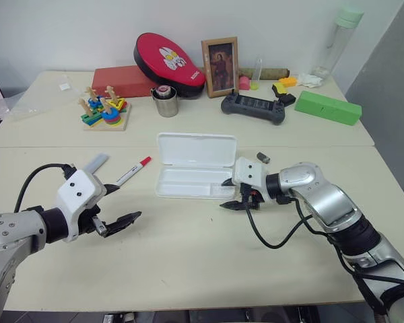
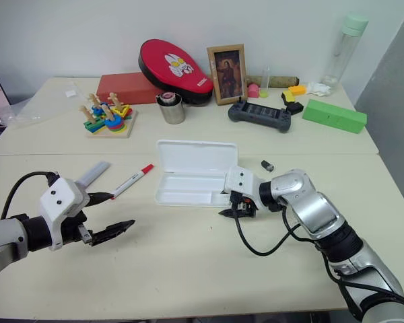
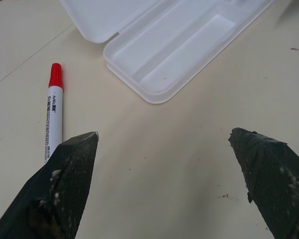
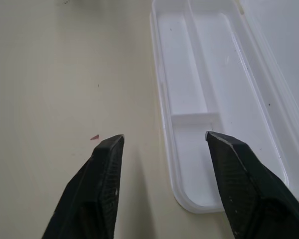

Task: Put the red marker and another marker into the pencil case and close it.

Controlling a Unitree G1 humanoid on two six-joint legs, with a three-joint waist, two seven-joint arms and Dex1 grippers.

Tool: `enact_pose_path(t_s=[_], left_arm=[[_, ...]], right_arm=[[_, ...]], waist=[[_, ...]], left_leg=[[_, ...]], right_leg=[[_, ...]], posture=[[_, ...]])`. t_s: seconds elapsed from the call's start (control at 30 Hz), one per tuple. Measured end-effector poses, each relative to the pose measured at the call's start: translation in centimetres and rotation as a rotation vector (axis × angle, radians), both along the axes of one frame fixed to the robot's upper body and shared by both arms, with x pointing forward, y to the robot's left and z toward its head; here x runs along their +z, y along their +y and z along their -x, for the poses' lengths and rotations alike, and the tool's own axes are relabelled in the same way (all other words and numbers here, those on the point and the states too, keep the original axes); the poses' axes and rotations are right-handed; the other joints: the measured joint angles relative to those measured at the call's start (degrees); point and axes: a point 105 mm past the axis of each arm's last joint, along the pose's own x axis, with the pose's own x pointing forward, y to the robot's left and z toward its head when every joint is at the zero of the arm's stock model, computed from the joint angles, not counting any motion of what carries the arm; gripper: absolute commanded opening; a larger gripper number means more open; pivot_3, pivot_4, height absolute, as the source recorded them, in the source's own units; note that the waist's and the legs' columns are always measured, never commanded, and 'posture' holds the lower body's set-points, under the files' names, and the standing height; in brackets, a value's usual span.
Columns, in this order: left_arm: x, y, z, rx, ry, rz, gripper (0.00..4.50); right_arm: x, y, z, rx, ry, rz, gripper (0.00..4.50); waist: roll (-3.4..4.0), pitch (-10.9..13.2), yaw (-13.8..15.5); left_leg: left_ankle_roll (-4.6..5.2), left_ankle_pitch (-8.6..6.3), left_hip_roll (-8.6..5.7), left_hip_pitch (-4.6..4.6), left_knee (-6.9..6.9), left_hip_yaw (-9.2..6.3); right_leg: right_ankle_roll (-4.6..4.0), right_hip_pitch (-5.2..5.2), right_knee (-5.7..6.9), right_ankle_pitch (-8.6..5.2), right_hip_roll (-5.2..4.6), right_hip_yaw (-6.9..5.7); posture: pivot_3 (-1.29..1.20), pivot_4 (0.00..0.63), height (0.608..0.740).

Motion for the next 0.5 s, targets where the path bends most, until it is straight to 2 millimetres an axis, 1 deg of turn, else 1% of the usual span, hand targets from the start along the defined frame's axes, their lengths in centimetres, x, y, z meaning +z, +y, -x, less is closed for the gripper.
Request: enact_pose_path(t_s=[0.07, 0.1, 0.17, 0.27, 0.33, 0.37, 0.5], left_arm=[[0.0, 0.0, 0.0, 0.0, 0.0, -0.001, 4.5], [0.0, 0.0, 0.0, 0.001, -0.002, -0.002, 4.5], [0.1, 0.0, 0.0, -0.001, -0.007, -0.004, 4.5], [0.1, 0.0, -0.1, -0.002, -0.012, -0.005, 4.5], [0.2, 0.0, -0.1, -0.002, -0.013, -0.005, 4.5], [0.2, 0.0, -0.1, -0.002, -0.014, -0.005, 4.5], [0.2, 0.0, -0.1, 0.0, -0.017, -0.006, 4.5]], right_arm=[[-0.8, -0.1, -0.3, -0.003, 0.001, 0.028, 4.24], [-1.3, -0.2, -0.4, -0.006, 0.004, 0.042, 4.39], [-1.7, -0.1, -0.7, 0.002, -0.013, 0.061, 4.48], [-2.0, 0.3, -0.9, 0.022, -0.041, 0.097, 4.48], [-2.0, 0.4, -1.0, 0.028, -0.051, 0.105, 4.09], [-2.0, 0.5, -1.1, 0.028, -0.049, 0.105, 4.03], [-2.0, 0.7, -1.1, 0.034, -0.053, 0.114, 3.02]], waist=[[0.0, 0.0, 0.0], [0.0, 0.0, 0.0], [0.0, 0.0, 0.0], [0.0, 0.0, 0.0], [0.0, 0.0, 0.0], [0.0, 0.0, 0.0], [0.0, 0.0, 0.0]], left_leg=[[0.0, 0.0, 0.0, 0.0, 0.0, 0.0], [0.0, 0.0, 0.0, 0.0, 0.0, 0.0], [0.0, 0.0, 0.0, 0.0, 0.0, 0.0], [-0.01, 0.01, 0.0, 0.01, 0.0, 0.0], [-0.03, 0.02, 0.0, 0.02, 0.01, -0.01], [-0.04, 0.03, 0.0, 0.02, 0.01, -0.01], [-0.05, 0.05, 0.0, 0.02, 0.01, -0.01]], right_leg=[[0.0, 0.0, 0.0, 0.0, 0.0, 0.0], [0.0, 0.0, 0.0, 0.0, 0.0, 0.0], [0.0, 0.0, 0.0, 0.0, 0.0, 0.0], [0.0, 0.0, 0.01, 0.0, 0.0, 0.0], [0.0, 0.01, 0.02, 0.0, 0.0, 0.0], [0.0, 0.01, 0.03, 0.0, 0.0, 0.0], [0.0, 0.02, 0.04, 0.0, 0.0, 0.0]], posture=[[0.0, 0.15, 0.74], [0.0, 0.15, 0.74], [0.0, 0.15, 0.74], [0.0, 0.15, 0.74], [0.0, 0.15, 0.74], [0.0, 0.15, 0.74], [0.0, 0.15, 0.74]])
